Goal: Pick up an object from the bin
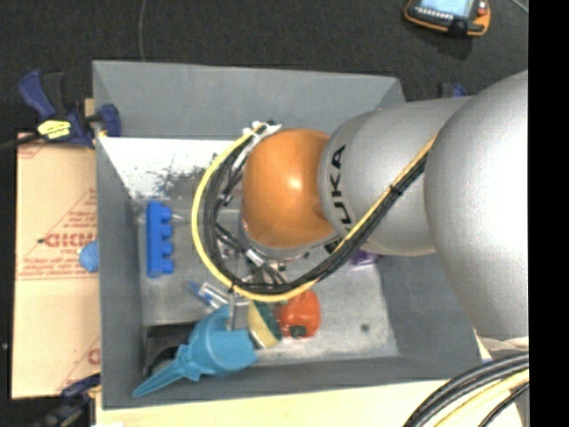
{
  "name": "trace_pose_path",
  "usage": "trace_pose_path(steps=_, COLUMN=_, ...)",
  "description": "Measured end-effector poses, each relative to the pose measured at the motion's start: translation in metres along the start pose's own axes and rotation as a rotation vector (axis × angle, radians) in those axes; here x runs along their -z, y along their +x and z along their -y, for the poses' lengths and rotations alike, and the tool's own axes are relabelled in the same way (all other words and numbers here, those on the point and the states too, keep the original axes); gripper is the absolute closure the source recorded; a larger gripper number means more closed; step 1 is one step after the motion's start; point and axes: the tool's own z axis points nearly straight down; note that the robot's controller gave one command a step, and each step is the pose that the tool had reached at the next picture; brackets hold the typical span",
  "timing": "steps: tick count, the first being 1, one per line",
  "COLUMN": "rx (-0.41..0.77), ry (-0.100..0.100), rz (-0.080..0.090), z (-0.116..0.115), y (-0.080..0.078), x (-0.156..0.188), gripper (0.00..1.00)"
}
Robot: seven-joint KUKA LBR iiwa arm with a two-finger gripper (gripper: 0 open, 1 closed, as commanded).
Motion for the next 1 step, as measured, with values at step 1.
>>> trace_pose_path(steps=1, rx=0.161, ry=0.003, rz=0.006, z=0.0185, y=-0.0066, x=-0.0424, gripper=0.0)
